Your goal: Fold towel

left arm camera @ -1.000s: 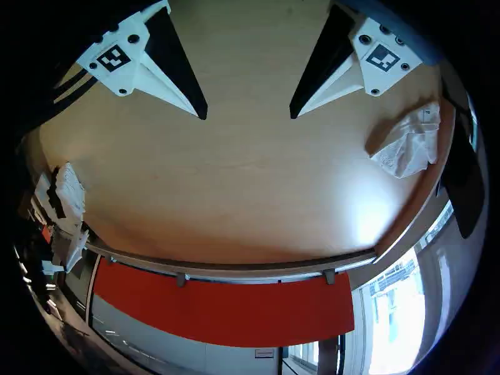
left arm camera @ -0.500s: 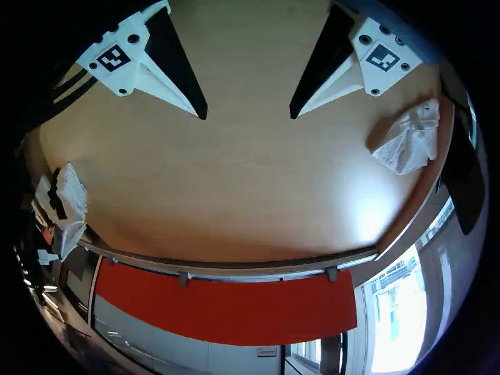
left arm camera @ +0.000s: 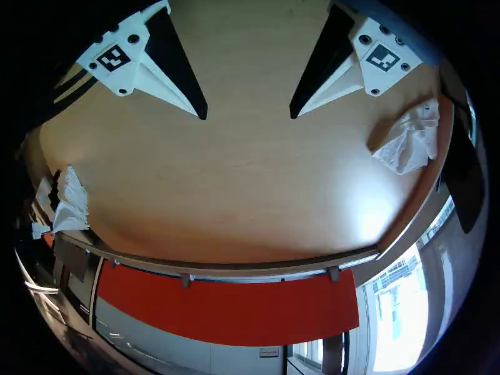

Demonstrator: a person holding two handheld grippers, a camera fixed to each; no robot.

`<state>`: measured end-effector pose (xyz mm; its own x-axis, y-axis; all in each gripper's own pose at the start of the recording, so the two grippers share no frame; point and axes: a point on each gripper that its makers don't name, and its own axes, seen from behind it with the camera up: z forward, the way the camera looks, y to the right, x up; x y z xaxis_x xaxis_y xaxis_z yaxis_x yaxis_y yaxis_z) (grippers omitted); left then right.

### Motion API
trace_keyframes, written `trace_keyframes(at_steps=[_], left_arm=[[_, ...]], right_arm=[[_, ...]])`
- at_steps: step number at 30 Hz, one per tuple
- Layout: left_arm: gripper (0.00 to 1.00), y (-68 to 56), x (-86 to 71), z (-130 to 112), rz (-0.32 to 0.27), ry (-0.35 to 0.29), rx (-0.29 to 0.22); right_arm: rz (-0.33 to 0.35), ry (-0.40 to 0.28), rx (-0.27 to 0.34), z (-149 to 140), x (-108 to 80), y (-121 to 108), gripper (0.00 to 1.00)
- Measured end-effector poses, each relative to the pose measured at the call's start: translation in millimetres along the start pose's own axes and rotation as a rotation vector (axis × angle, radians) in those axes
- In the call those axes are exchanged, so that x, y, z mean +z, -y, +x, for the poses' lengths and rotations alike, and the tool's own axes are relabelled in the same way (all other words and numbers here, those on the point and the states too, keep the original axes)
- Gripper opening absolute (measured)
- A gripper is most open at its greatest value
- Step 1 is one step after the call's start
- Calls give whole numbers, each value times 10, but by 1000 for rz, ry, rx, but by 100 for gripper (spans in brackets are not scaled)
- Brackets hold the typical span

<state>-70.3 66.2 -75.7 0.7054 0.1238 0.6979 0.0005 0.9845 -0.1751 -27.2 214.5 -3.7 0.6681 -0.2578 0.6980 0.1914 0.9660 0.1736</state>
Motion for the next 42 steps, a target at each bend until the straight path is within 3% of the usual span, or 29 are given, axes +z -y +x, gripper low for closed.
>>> trace_keyframes(at_steps=[11, 42], left_arm=[[98, -12, -22, -13, 2, -2, 7], [98, 40, -19, -26, 18, 7, 12]], right_arm=[[-31, 70, 43, -442, 55, -135, 4], [-95, 216, 135, -1120, 311, -335, 6]])
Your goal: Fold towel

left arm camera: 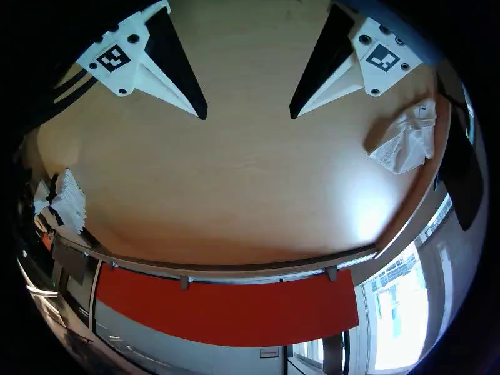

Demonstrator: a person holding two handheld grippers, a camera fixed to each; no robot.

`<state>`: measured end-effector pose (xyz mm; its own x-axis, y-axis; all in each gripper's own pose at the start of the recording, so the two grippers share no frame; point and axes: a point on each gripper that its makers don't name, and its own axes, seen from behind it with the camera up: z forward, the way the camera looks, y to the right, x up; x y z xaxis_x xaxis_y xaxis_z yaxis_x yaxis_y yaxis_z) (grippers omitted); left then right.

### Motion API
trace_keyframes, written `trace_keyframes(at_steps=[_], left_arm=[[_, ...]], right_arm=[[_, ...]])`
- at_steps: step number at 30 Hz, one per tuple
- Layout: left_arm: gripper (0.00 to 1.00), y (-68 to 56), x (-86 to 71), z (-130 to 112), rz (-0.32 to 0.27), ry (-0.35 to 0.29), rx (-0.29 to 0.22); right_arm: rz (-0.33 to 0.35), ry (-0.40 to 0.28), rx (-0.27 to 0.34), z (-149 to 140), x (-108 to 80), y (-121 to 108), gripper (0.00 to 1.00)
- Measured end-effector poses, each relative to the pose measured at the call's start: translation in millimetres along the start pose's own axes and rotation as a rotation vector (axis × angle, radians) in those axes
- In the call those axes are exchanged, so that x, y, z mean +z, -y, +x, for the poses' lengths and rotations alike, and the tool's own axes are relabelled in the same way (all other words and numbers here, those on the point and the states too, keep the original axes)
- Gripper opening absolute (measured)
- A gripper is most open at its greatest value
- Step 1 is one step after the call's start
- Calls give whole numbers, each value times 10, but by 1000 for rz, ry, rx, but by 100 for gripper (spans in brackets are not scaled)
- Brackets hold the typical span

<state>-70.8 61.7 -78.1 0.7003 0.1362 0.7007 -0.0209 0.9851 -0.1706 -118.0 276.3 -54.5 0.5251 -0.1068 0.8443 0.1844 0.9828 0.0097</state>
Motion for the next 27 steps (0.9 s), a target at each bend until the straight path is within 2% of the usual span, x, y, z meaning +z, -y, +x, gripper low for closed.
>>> trace_keyframes(at_steps=[10, 14, 20, 27], left_arm=[[98, -13, 23, 25, -2, 1, 1], [98, -14, 31, 24, -2, 2, 1], [98, -7, 34, 40, -2, 0, -1], [98, -2, 42, 49, -2, -2, -2]], right_arm=[[-1, 16, 6, -82, 31, -4, 6], [0, 19, 14, -100, 38, -6, 10], [-14, 20, 22, -140, 25, -39, 25], [-32, 10, 38, -170, -12, -65, 65]])
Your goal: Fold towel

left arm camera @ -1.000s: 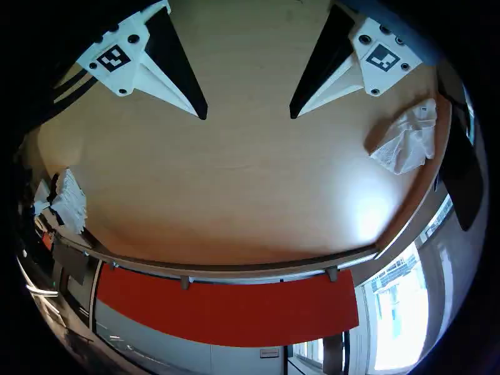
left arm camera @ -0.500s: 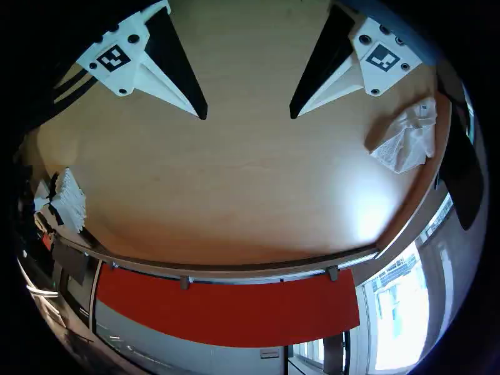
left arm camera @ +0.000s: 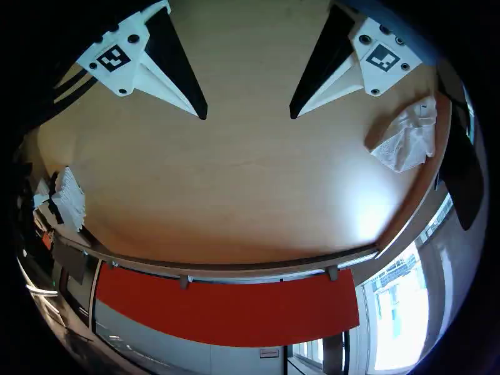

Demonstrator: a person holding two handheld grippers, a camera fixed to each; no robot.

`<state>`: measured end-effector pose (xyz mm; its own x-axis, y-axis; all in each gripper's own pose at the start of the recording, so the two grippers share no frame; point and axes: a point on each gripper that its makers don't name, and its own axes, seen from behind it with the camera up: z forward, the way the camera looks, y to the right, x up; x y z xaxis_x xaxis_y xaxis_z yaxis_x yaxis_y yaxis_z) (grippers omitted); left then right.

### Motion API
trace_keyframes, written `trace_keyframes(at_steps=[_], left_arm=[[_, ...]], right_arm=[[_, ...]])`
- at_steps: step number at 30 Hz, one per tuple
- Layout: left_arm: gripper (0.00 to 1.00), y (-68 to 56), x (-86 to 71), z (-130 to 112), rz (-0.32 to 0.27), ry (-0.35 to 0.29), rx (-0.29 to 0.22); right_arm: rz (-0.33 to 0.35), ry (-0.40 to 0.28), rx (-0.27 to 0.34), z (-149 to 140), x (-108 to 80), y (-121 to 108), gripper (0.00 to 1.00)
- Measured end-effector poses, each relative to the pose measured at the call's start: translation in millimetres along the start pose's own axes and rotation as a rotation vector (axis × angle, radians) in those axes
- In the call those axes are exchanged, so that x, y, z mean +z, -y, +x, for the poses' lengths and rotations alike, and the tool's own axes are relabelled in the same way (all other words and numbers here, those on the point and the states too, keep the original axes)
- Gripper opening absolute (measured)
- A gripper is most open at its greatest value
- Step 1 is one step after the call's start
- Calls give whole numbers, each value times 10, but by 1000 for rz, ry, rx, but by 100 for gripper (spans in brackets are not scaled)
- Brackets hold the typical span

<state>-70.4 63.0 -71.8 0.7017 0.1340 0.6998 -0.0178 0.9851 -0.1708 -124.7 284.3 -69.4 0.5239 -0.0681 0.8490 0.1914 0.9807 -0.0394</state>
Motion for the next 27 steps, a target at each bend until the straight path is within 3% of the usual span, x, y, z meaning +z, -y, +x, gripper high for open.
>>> trace_keyframes(at_steps=[3, 8, 18, 27], left_arm=[[98, -4, 1, -1, -2, -1, 1], [98, -18, 2, -1, -5, -2, -1], [98, 4, -21, 17, -5, -9, -2], [98, -7, -33, 58, -9, -19, -4]], right_arm=[[3, -3, 3, -6, -13, 19, 71], [11, -13, 7, 4, -36, 69, 93], [14, -45, 18, 71, -97, 135, 93], [26, -173, 70, 330, -264, 301, 94]])
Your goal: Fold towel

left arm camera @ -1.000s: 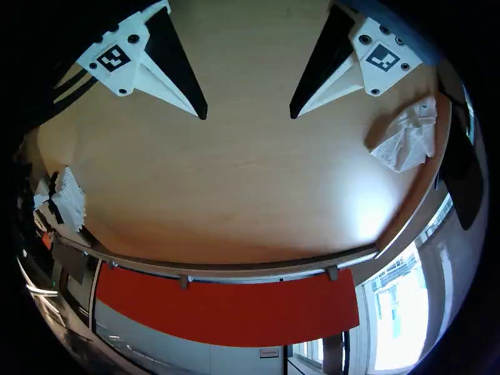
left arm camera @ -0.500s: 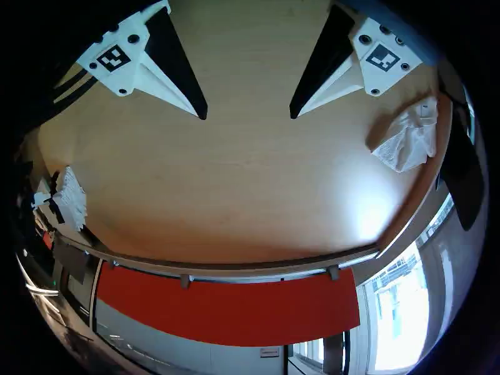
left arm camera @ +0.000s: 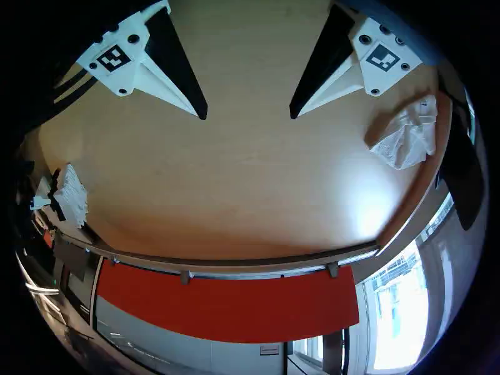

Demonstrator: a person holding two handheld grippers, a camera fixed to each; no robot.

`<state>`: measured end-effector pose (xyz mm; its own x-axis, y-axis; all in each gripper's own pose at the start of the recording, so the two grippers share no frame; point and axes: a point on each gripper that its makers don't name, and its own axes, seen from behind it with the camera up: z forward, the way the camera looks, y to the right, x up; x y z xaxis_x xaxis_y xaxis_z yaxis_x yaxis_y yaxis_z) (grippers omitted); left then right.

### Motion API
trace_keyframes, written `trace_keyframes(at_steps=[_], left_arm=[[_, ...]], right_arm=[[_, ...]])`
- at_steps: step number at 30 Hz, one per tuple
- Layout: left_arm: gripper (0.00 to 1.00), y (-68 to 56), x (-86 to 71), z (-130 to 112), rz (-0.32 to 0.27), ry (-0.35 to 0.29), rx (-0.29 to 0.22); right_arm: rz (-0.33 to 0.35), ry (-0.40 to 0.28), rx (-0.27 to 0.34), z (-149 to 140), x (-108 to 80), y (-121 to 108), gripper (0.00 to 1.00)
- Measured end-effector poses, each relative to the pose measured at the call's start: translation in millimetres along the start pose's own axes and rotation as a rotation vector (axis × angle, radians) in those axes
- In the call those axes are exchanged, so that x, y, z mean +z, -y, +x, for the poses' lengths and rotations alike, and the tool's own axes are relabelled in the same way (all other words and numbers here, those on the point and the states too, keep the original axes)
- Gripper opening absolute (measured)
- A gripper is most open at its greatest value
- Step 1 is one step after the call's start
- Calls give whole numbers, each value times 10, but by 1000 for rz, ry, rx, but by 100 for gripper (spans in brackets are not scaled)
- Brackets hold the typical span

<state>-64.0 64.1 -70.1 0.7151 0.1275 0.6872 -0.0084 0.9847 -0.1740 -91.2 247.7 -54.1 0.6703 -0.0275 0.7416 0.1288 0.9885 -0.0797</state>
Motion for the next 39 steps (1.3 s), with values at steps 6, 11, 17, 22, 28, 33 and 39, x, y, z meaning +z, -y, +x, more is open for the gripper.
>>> trace_keyframes(at_steps=[6, 11, 17, 22, 28, 33, 39], left_arm=[[98, -7, -13, 10, -2, -5, -2], [98, 0, -21, 33, -1, -10, 2], [98, 8, -28, 62, -1, -18, 0], [98, 16, -33, 112, -1, -31, -6], [98, 54, -44, 236, 6, -64, -14], [98, 94, -68, 377, 16, -100, -22], [98, 126, -104, 575, 25, -154, -37]], right_arm=[[-9, -107, 37, 197, -97, 142, 94], [-16, -181, 64, 337, -183, 244, 93], [-20, -251, 89, 468, -267, 344, 93], [-15, -316, 99, 608, -352, 451, 93], [-3, -417, 114, 871, -498, 605, 93], [1, -526, 115, 1130, -667, 749, 93], [-1, -604, 102, 1305, -799, 910, 93]])
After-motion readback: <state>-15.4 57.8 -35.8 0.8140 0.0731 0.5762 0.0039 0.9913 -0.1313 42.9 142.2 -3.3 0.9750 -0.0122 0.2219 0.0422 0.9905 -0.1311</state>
